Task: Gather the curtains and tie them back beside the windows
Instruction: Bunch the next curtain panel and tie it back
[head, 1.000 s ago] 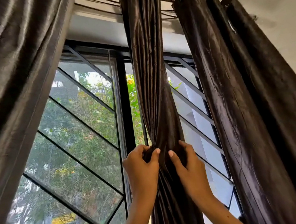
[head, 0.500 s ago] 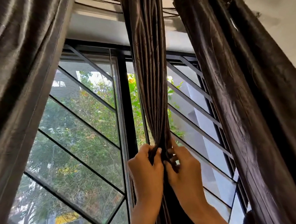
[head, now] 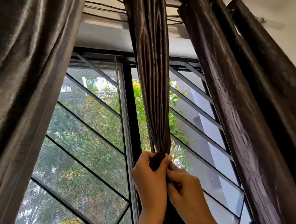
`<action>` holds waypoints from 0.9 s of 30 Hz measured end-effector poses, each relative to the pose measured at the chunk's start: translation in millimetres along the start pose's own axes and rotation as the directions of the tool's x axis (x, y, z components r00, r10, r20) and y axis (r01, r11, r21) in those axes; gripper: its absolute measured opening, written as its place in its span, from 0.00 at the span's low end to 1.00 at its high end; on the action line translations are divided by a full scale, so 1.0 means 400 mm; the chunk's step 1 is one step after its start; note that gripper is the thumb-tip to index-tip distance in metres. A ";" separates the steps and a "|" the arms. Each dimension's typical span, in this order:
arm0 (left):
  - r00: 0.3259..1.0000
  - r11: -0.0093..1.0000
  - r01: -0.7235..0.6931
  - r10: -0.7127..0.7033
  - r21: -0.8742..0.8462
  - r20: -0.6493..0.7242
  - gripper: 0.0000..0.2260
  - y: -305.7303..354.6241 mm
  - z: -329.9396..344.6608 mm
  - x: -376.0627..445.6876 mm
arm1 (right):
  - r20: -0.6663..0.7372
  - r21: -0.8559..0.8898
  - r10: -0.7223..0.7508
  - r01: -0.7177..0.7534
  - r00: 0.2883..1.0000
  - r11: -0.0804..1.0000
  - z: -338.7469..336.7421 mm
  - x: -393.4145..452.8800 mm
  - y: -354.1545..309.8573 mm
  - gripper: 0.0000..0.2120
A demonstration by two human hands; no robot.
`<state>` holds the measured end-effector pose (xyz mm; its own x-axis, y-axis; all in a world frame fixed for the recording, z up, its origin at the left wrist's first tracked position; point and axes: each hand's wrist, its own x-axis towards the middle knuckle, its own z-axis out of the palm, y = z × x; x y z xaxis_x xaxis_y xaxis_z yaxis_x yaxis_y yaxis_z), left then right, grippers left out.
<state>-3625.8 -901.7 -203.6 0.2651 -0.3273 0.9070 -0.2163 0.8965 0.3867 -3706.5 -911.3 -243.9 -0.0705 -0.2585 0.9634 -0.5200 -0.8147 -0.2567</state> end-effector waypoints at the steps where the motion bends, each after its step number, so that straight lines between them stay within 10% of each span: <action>1: 1.000 1.000 0.006 -0.006 0.018 -0.023 0.09 0.000 0.000 0.004 | 0.014 0.004 0.001 -0.001 1.000 1.000 -0.003 0.000 -0.004 0.23; 9: 0.959 0.936 0.278 -0.256 -0.216 0.123 0.08 -0.017 -0.012 0.042 | -0.240 -0.069 0.005 -0.022 0.971 0.997 -0.080 0.009 0.011 0.12; 14: 0.968 0.948 0.212 -0.169 -0.237 0.187 0.09 -0.004 -0.008 0.027 | -0.166 -0.450 -0.317 0.214 0.934 0.867 -0.038 -0.011 -0.018 0.18; 20: 0.977 0.977 0.166 -0.145 -0.136 0.155 0.13 0.010 -0.027 0.023 | -0.070 -0.449 -0.322 0.259 0.944 0.855 -0.028 -0.027 -0.030 0.22; 27: 0.972 0.973 0.213 -0.202 -0.091 0.120 0.11 0.029 -0.022 0.039 | -0.296 0.090 0.083 -0.059 0.952 0.994 -0.071 -0.015 -0.047 0.06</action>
<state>-3616.0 -893.9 -186.6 0.1886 -0.5350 0.8235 -0.0688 0.8293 0.5545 -3720.3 -879.8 -242.6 -0.3623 -0.1601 0.9182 -0.4365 -0.8413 -0.3189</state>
